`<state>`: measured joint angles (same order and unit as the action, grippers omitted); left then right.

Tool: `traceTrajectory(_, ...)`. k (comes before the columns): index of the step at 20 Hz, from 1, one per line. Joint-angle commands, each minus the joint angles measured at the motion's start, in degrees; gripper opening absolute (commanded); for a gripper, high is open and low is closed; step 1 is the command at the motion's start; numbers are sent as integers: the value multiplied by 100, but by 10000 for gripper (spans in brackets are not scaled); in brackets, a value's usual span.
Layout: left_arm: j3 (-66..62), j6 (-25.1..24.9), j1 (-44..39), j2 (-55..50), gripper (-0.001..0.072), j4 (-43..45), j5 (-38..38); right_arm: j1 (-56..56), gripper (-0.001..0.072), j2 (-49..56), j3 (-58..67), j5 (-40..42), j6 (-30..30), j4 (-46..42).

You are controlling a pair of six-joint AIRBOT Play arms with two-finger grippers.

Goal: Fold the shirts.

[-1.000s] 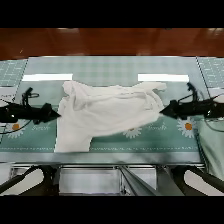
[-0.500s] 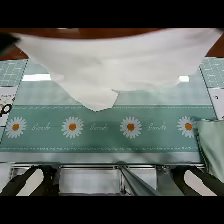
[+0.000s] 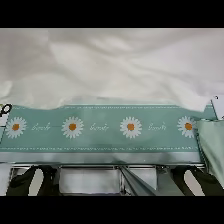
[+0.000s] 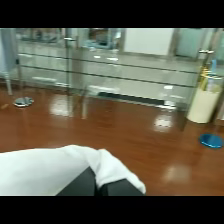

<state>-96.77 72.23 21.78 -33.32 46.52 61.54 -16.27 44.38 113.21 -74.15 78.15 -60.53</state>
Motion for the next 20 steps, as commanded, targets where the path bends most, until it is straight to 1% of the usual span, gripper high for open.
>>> traceTrajectory(1, -20, 566, 2, 791, 14, 1709, 184, 0, 31, -621, -57, -691, 367, -997)
traceTrajectory(2, 59, 721, 2, 894, 14, 2017, 376, 0, 31, -758, -210, -752, 439, -1084)
traceTrajectory(4, 302, 1012, 2, 922, 14, 2369, 833, 0, 31, -957, -656, -798, 490, -1047)
traceTrajectory(6, 758, 1370, 0, 822, 14, 2389, 1150, 0, 31, -979, -1185, -946, 544, -1025)
traceTrajectory(7, 1029, 1429, 0, 741, 14, 2271, 1207, 0, 31, -951, -1506, -940, 544, -962)
traceTrajectory(9, 1641, 1379, -2, 413, 14, 1670, 1207, 2, 31, -809, -2251, -861, 485, -702)
traceTrajectory(11, 2131, 1025, -2, -55, 14, 898, 1202, 2, 31, -529, -3021, -605, 247, -192)
traceTrajectory(13, 2509, 776, -4, -741, 14, 476, 1196, 2, 31, -87, -3683, -212, -72, 319)
traceTrajectory(16, 2719, 498, -173, -1930, 14, 446, 890, 2, 31, 975, -4131, 400, -372, 675)
traceTrajectory(18, 2717, 492, -446, -2800, 14, 442, 549, 2, 31, 1805, -4129, 833, -573, 1012)
traceTrajectory(20, 2715, 490, -758, -3611, 14, 442, -11, 2, 31, 2603, -4089, 1266, -717, 1390)
